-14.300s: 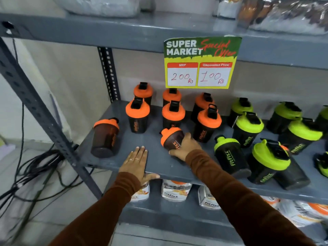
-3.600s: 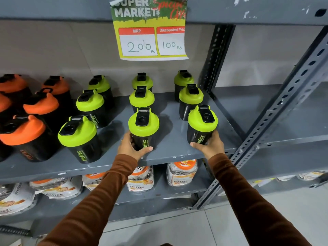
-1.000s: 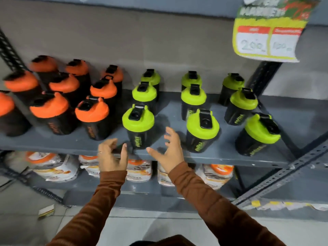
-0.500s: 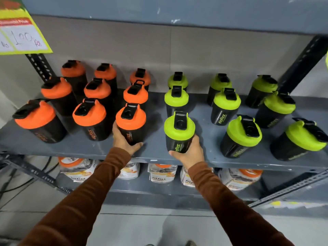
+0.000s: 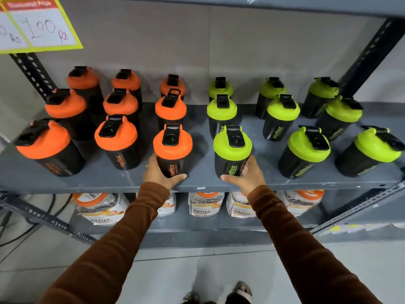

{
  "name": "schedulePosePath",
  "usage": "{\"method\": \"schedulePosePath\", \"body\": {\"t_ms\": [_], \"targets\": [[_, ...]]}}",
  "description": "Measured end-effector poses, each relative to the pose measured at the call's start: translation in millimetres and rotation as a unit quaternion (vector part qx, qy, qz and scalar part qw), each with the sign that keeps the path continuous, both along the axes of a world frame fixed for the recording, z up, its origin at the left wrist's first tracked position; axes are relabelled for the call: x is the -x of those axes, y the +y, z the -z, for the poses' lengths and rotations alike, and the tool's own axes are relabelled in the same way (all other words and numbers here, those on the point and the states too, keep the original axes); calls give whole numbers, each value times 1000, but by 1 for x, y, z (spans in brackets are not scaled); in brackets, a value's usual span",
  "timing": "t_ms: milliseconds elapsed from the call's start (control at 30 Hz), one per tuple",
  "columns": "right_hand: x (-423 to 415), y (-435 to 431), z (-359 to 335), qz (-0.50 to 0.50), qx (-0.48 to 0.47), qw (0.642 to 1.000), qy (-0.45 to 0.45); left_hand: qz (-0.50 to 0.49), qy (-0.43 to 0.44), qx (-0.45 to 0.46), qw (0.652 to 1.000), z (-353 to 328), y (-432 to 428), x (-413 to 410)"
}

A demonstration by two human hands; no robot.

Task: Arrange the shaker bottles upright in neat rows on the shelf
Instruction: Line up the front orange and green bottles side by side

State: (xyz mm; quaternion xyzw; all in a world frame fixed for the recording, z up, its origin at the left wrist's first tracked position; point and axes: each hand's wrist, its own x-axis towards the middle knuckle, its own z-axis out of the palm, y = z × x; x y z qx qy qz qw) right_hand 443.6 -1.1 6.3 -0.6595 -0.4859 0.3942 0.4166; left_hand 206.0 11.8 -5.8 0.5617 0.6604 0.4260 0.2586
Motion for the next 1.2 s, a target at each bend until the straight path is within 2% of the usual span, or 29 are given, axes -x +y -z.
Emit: {"method": "schedulePosePath", "body": {"t_ms": [333, 467, 567, 633, 733, 1200], "targets": [[4, -3, 0, 6, -13, 1000, -2, 51, -13, 12, 999, 0, -4, 9], [3, -6, -4, -30, 3, 999, -34, 108, -48, 21, 993, 0, -2, 13], [2, -5, -3, -22, 3, 999, -42, 150, -57, 32, 987, -2, 1, 20], [2, -3, -2, -16, -1, 999, -34, 170, -108, 30, 979, -4, 2, 21], [1, -2, -2, -17, -1, 1000, -18, 170, -175, 29, 969, -6, 1, 21], [0, 1, 2, -19, -17, 999, -24, 155, -184, 4, 971, -11, -6, 22]]}}
